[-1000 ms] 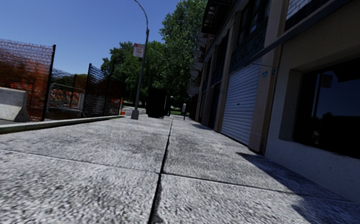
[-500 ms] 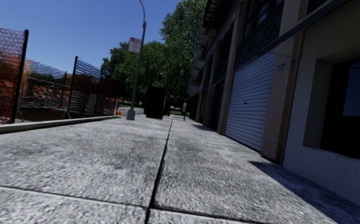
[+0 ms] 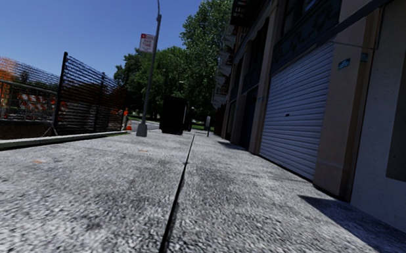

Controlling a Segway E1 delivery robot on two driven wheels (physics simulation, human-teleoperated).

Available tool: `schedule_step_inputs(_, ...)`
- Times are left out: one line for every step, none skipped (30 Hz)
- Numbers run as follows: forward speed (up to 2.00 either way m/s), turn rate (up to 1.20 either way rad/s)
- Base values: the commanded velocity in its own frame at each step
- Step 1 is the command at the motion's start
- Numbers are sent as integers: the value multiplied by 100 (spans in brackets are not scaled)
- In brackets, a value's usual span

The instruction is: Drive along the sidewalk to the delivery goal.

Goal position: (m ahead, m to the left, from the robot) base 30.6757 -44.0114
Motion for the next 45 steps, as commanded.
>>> schedule_step_inputs(200,0)
schedule_step_inputs(200,0)
schedule_step_inputs(200,0)
schedule_step_inputs(200,0)
schedule_step_inputs(200,0)
schedule_step_inputs(200,0)
schedule_step_inputs(200,0)
schedule_step_inputs(200,0)
schedule_step_inputs(200,0)
schedule_step_inputs(200,0)
schedule_step_inputs(200,0)
schedule_step_inputs(200,0)
schedule_step_inputs(200,0)
schedule_step_inputs(200,0)
schedule_step_inputs(200,0)
schedule_step_inputs(200,0)
schedule_step_inputs(200,0)
schedule_step_inputs(200,0)
schedule_step_inputs(200,0)
schedule_step_inputs(200,0)
schedule_step_inputs(200,0)
schedule_step_inputs(200,0)
schedule_step_inputs(200,0)
schedule_step_inputs(200,0)
schedule_step_inputs(200,0)
schedule_step_inputs(200,0)
schedule_step_inputs(200,0)
schedule_step_inputs(200,0)
schedule_step_inputs(200,0)
schedule_step_inputs(200,0)
schedule_step_inputs(200,0)
schedule_step_inputs(200,0)
schedule_step_inputs(200,0)
schedule_step_inputs(200,0)
schedule_step_inputs(200,0)
schedule_step_inputs(200,0)
schedule_step_inputs(200,0)
schedule_step_inputs(200,0)
schedule_step_inputs(200,0)
schedule_step_inputs(200,0)
schedule_step_inputs(200,0)
schedule_step_inputs(200,0)
schedule_step_inputs(200,0)
schedule_step_inputs(200,0)
schedule_step_inputs(200,0)
